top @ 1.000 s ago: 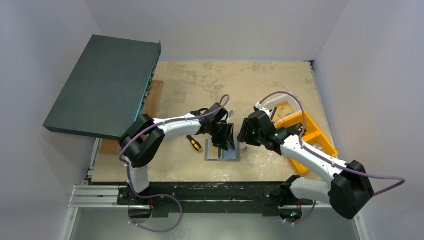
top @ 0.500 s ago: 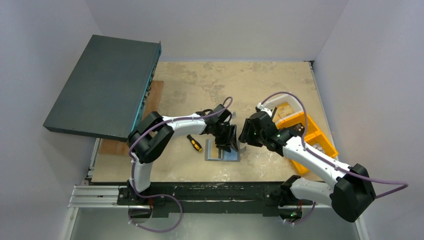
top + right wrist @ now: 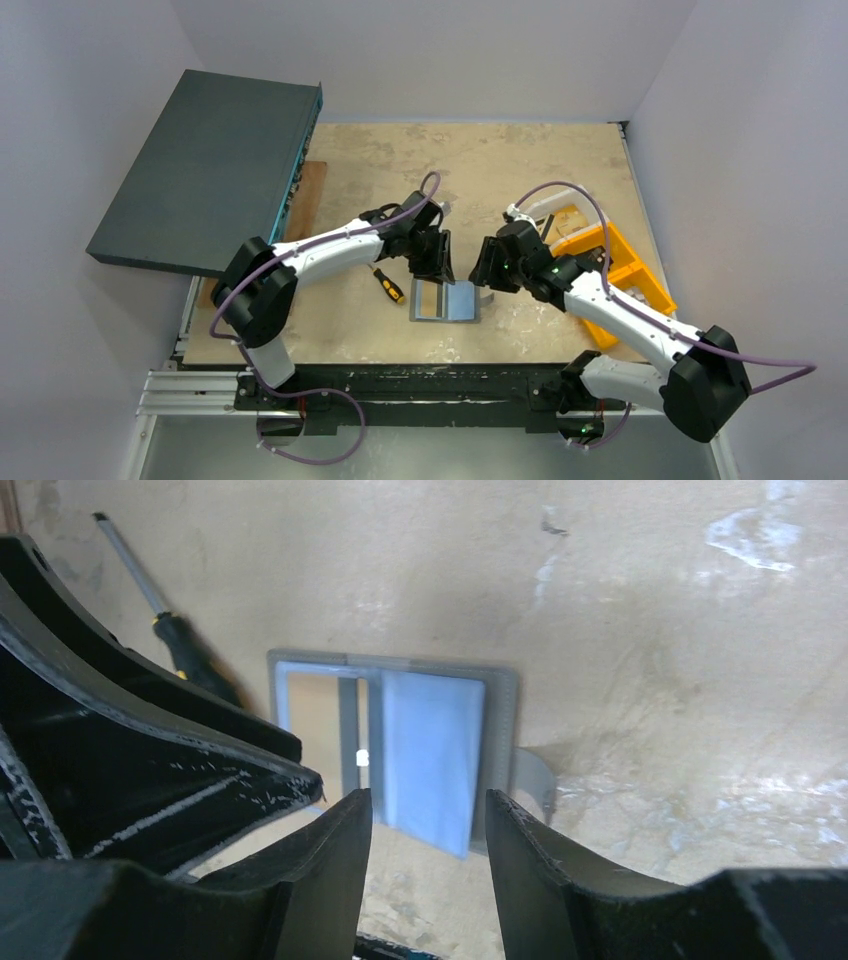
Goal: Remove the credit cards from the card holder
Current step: Remove the credit card from the card holder.
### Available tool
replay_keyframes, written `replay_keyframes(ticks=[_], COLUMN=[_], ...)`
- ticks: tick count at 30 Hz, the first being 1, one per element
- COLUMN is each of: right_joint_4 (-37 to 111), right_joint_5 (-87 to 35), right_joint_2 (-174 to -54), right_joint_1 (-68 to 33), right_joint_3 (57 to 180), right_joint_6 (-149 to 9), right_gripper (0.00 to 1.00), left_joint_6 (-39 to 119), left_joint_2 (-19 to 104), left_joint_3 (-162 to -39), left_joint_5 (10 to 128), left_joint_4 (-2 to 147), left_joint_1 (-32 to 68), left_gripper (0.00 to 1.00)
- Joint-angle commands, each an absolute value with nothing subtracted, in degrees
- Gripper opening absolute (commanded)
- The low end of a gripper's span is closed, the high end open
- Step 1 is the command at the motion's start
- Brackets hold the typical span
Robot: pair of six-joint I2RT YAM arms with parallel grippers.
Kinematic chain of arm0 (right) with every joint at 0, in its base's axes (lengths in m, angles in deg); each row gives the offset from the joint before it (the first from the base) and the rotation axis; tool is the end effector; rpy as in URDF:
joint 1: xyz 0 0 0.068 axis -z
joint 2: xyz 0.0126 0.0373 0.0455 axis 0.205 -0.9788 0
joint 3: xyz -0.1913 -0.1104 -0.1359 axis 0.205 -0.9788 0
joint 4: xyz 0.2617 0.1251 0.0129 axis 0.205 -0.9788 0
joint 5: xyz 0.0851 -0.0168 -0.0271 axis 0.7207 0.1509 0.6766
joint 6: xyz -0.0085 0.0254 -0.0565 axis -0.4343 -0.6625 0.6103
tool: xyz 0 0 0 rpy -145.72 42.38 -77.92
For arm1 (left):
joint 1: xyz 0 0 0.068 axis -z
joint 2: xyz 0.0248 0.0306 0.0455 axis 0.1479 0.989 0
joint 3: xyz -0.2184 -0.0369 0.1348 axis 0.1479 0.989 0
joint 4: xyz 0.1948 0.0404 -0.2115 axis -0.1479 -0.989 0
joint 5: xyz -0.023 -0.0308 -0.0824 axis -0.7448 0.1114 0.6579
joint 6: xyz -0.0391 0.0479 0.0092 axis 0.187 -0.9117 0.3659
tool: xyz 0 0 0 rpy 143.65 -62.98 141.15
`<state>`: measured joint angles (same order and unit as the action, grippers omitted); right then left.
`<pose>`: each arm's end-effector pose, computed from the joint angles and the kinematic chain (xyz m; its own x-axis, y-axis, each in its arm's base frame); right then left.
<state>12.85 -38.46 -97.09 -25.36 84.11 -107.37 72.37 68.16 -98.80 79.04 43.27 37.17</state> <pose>0.2177 0.1605 0.1982 -0.8125 0.2584 -0.5226 0.0097 0.9023 0.4310 0.2687 -0.2963 0.1720 -0.9771 0.0526 -0.2060 0.1625 0.8092 -0.5646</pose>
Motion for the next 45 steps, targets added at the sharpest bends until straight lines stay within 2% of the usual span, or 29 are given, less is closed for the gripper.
replay_keyframes(ticks=[1, 14, 20, 32, 45], right_joint_4=[17.8, 32.2, 37.0, 40.7, 45.8], right_joint_5=[-34.5, -23.6, -20.6, -20.4, -17.2], right_joint_2=[-100.2, -115.1, -119.3, -122.2, -124.3], right_joint_1=[-27.6, -28.0, -27.9, -27.9, -26.8], right_joint_3=[87.6, 86.6, 84.3, 81.1, 77.9], right_joint_6=[-107.1, -108.5, -109.9, -110.9, -112.1], right_gripper=[0.45, 0.32, 0.30, 0.32, 0.34], left_joint_6=[69.8, 69.9, 70.5, 71.3, 73.9], left_joint_2=[62.7, 63.3, 65.4, 68.7, 72.4], left_joint_3=[-95.1, -90.8, -91.3, -91.1, -92.1], left_joint_5=[73.1, 72.6, 73.1, 74.2, 74.3], left_joint_4=[38.8, 40.3, 40.8, 42.3, 43.2], left_joint_1=[35.0, 33.3, 33.4, 33.8, 35.5], left_gripper=[0.32, 0.19, 0.11, 0.02, 0.00])
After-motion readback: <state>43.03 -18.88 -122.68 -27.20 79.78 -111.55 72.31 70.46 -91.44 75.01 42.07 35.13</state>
